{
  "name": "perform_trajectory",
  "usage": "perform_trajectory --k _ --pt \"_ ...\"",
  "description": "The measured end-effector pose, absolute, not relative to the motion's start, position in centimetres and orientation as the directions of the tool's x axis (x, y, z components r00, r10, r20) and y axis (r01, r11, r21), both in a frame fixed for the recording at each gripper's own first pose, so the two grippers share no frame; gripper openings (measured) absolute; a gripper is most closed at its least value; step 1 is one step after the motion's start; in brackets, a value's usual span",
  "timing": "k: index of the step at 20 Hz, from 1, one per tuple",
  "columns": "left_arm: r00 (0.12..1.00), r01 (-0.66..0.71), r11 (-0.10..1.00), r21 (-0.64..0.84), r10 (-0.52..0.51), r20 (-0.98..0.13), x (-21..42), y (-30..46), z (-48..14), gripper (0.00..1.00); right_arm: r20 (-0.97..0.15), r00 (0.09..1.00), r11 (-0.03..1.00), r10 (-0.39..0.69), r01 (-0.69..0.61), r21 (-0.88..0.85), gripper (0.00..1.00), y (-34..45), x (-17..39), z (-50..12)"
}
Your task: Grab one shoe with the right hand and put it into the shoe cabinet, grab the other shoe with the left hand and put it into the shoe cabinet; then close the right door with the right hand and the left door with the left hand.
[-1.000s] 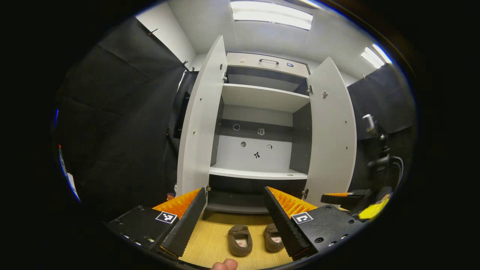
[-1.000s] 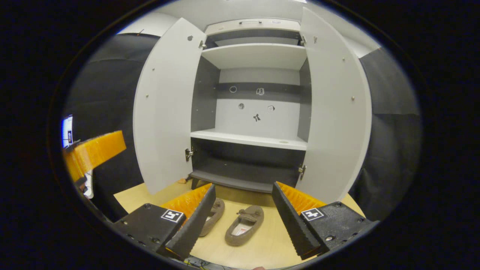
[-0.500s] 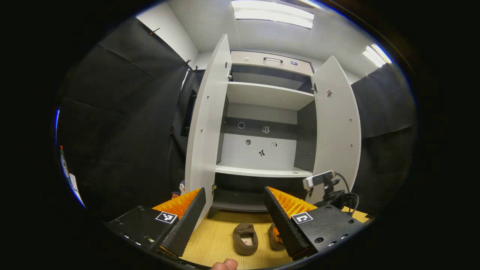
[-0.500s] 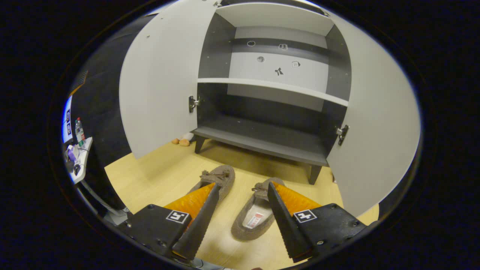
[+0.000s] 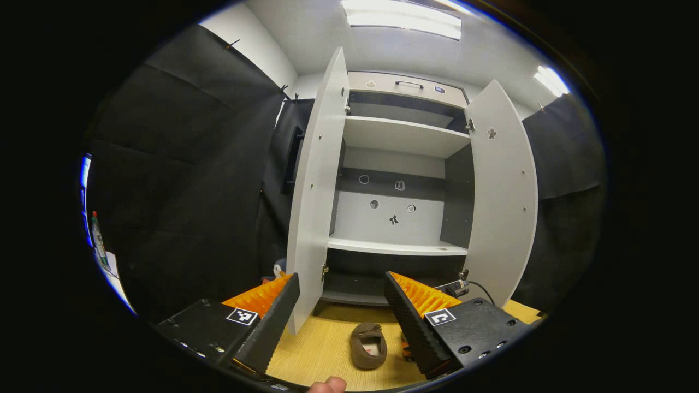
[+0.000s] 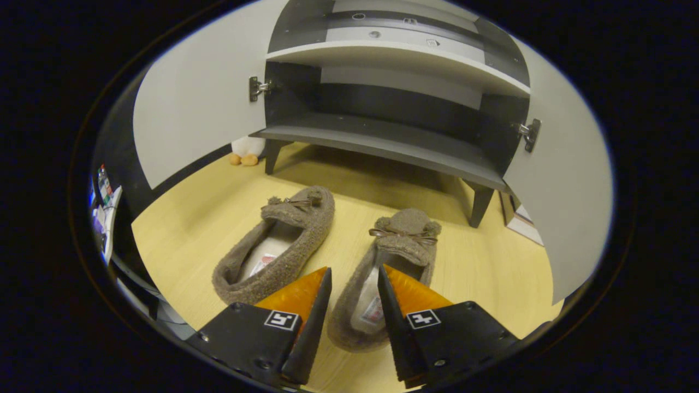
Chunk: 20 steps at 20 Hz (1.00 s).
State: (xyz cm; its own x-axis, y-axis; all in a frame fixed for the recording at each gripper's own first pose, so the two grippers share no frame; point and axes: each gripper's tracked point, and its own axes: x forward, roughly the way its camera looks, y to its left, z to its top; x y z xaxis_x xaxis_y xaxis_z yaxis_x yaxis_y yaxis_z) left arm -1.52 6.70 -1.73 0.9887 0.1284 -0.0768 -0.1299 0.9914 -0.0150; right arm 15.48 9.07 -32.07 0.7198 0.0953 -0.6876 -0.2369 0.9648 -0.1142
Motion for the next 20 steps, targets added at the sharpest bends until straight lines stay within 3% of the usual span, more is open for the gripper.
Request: perform_trajectory --k 1,2,3,10,12,18,20 --pt "0.988 -0.133 0.991 -0.018 0.131 -0.082 -1.6 6.9 -2.0 0.95 -0.694 0.715 0.964 0.085 -0.235 -0.124 0.5 9.0 15.9 -32.4" --pt "0.987 -0.136 0.991 -0.02 0.134 -0.087 -1.7 7.0 -2.0 0.95 -0.699 0.711 0.965 0.077 -0.23 -0.128 0.51 8.9 16.2 -32.8" --pt "0.987 -0.138 0.99 -0.022 0.135 -0.091 -1.7 7.1 -2.1 0.95 -0.703 0.708 0.967 0.067 -0.22 -0.129 0.43 8.8 16.6 -33.1" --pt "0.984 -0.147 0.989 -0.008 0.145 -0.107 -1.5 7.5 -2.4 0.95 -0.716 0.698 0.979 0.026 -0.162 -0.123 0.36 8.7 18.8 -35.0" --pt "0.983 -0.149 0.989 -0.004 0.147 -0.112 -1.4 7.5 -2.4 0.95 -0.701 0.713 0.977 0.023 -0.164 -0.135 0.28 8.6 18.9 -35.1" --pt "0.982 -0.148 0.989 -0.005 0.146 -0.119 -1.0 7.4 -2.8 0.95 -0.671 0.739 0.995 0.052 -0.097 -0.03 0.18 7.9 19.2 -35.4" --pt "0.983 -0.142 0.99 -0.009 0.14 -0.118 -0.8 7.3 -2.9 0.95 -0.655 0.752 0.994 0.071 -0.105 -0.012 0.08 7.9 19.2 -35.1"
